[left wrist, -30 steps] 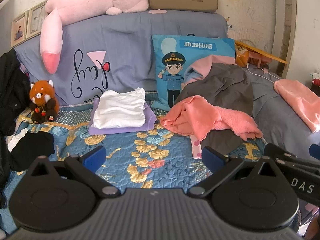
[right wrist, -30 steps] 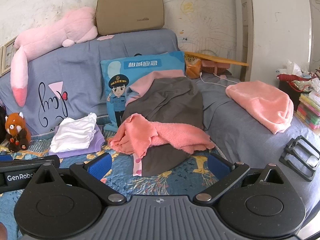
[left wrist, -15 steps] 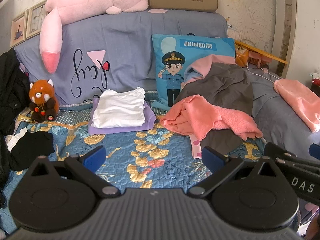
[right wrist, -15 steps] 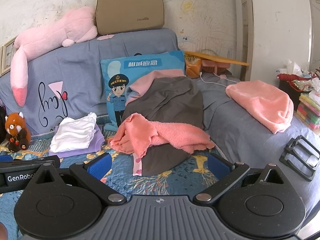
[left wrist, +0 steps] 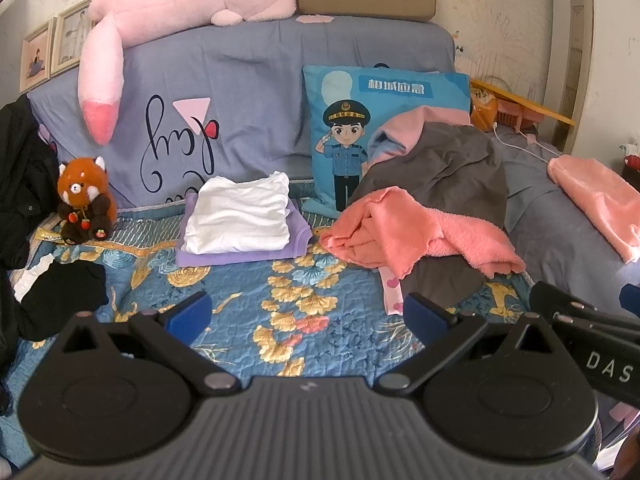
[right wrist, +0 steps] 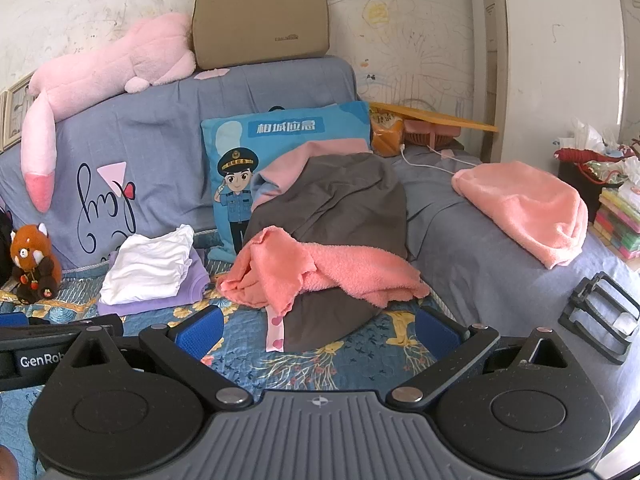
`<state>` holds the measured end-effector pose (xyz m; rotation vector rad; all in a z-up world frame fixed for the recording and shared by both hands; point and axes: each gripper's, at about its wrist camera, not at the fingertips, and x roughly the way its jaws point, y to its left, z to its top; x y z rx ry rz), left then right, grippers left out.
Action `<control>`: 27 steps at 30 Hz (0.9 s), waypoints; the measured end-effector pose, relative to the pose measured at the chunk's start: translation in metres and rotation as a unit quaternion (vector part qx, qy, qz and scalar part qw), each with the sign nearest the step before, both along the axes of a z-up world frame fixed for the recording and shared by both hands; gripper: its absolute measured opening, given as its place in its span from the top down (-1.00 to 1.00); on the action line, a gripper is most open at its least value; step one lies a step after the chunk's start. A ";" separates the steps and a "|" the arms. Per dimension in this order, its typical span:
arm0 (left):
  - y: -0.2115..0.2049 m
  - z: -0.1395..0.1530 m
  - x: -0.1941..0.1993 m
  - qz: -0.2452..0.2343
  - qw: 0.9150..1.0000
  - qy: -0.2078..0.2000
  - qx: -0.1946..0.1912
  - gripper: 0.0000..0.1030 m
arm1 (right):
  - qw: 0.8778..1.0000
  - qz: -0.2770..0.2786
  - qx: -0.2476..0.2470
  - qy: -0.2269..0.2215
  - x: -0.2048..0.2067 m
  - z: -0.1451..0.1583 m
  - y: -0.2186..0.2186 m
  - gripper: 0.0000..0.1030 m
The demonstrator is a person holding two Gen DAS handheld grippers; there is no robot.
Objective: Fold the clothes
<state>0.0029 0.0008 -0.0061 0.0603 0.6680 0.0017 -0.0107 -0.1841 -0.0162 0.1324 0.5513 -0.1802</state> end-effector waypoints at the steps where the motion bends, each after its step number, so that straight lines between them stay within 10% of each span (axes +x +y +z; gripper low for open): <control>1: 0.000 0.000 0.000 0.000 1.000 0.000 0.000 -0.99 | 1.000 -0.001 0.000 0.000 0.000 0.000 0.001 -1.00; 27: 0.002 -0.010 0.003 -0.012 1.000 0.012 -0.006 -0.99 | 1.000 0.001 -0.001 0.010 0.004 -0.006 0.001 -1.00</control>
